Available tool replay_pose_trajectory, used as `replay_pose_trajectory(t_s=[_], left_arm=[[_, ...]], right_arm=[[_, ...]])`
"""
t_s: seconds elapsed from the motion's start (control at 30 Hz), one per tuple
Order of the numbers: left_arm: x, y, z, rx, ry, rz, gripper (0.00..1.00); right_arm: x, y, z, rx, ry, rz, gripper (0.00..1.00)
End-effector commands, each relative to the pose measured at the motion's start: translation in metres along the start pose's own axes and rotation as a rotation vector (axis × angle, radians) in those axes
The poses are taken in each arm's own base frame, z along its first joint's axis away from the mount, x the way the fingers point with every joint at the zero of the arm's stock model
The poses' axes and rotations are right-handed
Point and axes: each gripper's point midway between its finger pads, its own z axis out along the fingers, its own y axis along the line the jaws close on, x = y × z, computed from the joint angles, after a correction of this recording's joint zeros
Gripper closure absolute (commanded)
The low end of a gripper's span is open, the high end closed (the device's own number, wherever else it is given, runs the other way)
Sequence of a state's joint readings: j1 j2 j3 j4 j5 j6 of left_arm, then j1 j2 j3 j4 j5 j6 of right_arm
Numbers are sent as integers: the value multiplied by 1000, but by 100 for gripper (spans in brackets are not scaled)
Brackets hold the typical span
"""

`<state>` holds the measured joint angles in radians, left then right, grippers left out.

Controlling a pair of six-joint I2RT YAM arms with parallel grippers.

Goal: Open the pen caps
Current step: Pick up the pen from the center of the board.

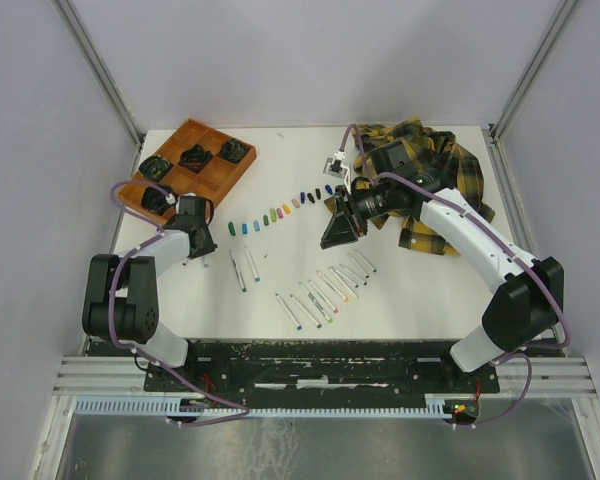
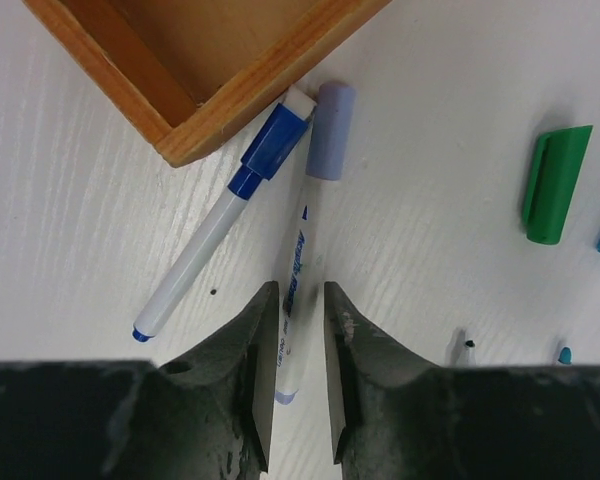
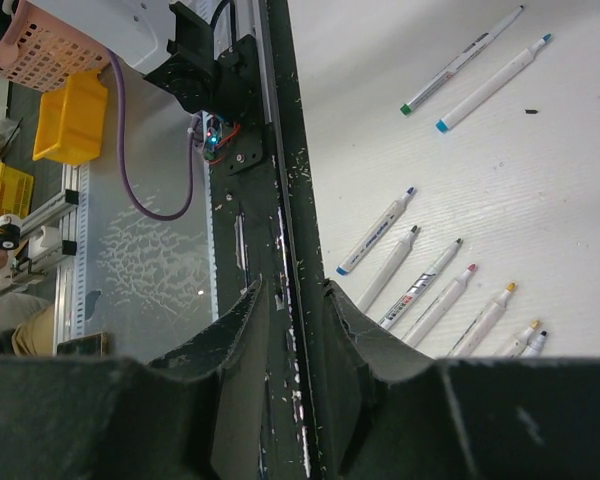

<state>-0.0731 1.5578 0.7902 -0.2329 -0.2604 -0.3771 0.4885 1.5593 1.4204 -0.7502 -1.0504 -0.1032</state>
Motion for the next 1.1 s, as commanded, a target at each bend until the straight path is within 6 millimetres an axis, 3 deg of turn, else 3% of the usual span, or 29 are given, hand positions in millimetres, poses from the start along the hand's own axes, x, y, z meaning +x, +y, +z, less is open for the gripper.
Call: replay_pose_trajectory(t_s=[0.0,0.2,0.37,0.5,0.63,0.9,1.0,1.07], left_arm=[[-9,-8,1,34,-4,5,66],[1,-9,9,27,46,18,66],[4,-11,10,35,64,24,85],[-3,-16,0,57,30,16,95],[-14,-25,-18,105,-30,0,97],[-39,-55,-75,295,-187,-46,97],[-46,-84,-114,524,-275,-78,97],[-48,-107,-152,737,-345,-107,97]], right_arm=[[-4,6,-2,-38,-19,-34,66],[-6,7,-3,-42,-25,-35,66],[-6,7,-3,-46,-27,-29,66],[-6,8,-3,-50,-29,-30,66],[-6,9,-3,-56,-32,-29,66],[-8,15,-4,-81,-50,-43,66],[-11,18,-4,-91,-69,-54,66],[-15,19,-4,-89,-94,-63,65]])
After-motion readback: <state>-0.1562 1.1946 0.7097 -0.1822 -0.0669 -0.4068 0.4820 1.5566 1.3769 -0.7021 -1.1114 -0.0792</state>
